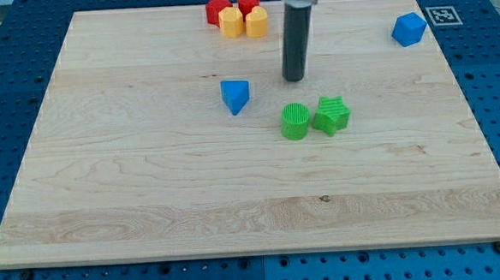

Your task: Place the blue triangle at the center

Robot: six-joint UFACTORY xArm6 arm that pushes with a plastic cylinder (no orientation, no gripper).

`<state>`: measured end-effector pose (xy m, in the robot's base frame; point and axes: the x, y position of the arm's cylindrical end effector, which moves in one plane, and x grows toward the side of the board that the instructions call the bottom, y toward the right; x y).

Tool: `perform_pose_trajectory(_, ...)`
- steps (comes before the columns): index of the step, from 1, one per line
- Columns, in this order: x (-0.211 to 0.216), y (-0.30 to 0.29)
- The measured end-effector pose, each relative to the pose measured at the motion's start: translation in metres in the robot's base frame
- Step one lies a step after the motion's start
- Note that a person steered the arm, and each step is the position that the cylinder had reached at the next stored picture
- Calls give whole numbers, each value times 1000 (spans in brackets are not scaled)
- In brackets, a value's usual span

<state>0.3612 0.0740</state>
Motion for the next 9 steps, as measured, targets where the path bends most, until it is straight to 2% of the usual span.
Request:
perform_pose_trajectory(3,-34,11)
perform_pose_trajectory(5,-95,31)
perform_pose_trajectory(7,-152,93)
perform_pose_trajectory(9,-151,179)
